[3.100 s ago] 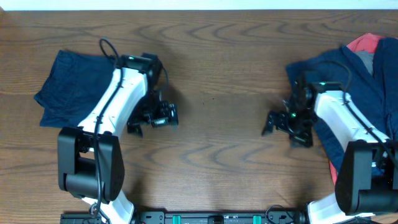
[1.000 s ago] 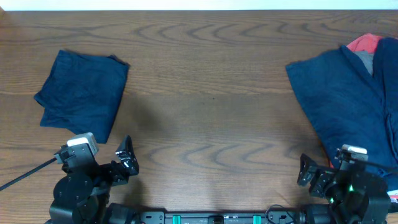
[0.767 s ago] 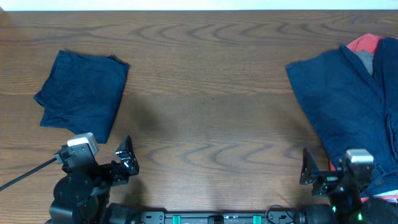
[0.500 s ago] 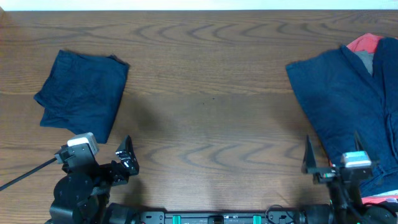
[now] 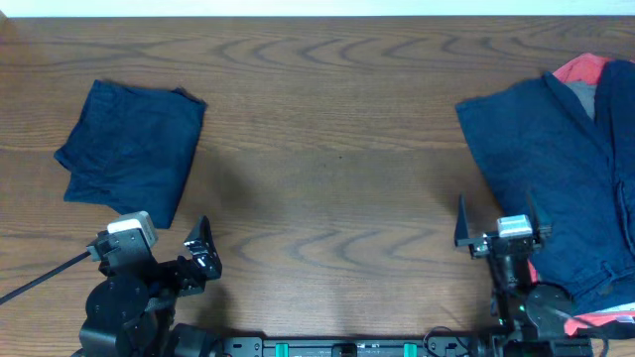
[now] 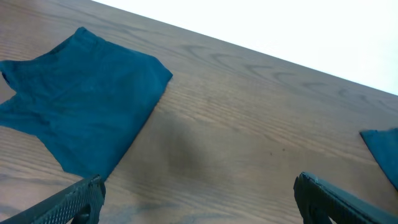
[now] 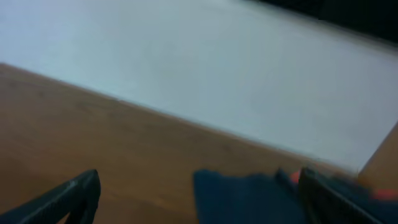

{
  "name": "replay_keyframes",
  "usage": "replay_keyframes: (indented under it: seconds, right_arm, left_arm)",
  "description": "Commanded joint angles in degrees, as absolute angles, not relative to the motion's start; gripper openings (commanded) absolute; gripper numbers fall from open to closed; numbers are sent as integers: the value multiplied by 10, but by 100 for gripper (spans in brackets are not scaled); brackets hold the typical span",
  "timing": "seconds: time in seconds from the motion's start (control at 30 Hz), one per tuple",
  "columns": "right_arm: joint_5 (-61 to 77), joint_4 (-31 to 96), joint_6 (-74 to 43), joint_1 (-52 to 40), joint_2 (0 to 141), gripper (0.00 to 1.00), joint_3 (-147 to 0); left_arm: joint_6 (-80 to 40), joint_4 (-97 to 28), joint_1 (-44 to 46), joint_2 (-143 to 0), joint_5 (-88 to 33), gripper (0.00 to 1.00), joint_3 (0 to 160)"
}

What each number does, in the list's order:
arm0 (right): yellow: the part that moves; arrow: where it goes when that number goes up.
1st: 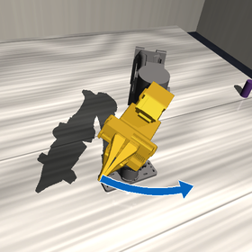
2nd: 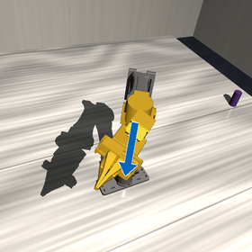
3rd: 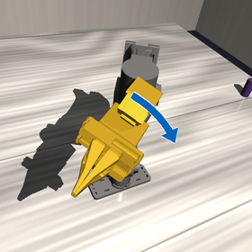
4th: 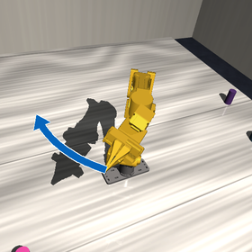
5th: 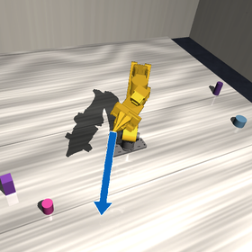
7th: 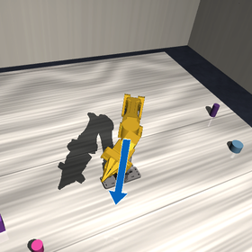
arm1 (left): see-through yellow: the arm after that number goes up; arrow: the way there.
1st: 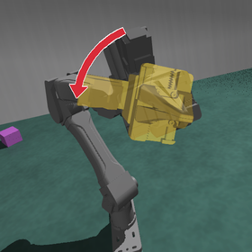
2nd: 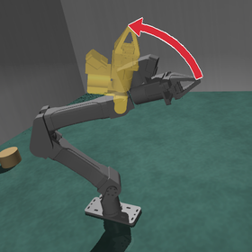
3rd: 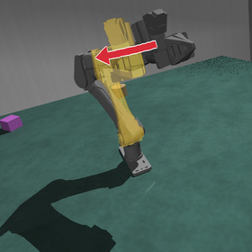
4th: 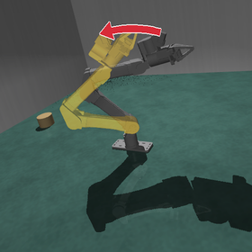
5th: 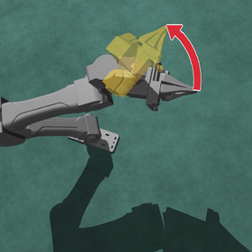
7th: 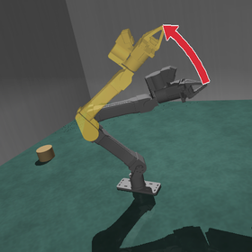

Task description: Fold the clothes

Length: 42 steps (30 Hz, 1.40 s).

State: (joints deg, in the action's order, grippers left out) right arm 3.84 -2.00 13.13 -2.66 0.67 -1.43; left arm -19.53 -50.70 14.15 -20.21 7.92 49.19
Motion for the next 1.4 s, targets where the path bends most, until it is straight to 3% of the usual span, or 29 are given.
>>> replay_keyframes:
  seconds: [0.0, 0.23, 1.37]
  right_arm:
    - [28, -15, 67, -34, 3, 99, -3]
    - [27, 44, 25, -34, 3, 99, -3]
    - [28, 41, 20, -34, 3, 99, -3]
  left_arm:
    - [-200, -505, 142, -201, 86, 98, 490]
    - [-200, -505, 142, -201, 86, 98, 490]
    - [-200, -505, 142, -201, 86, 98, 490]
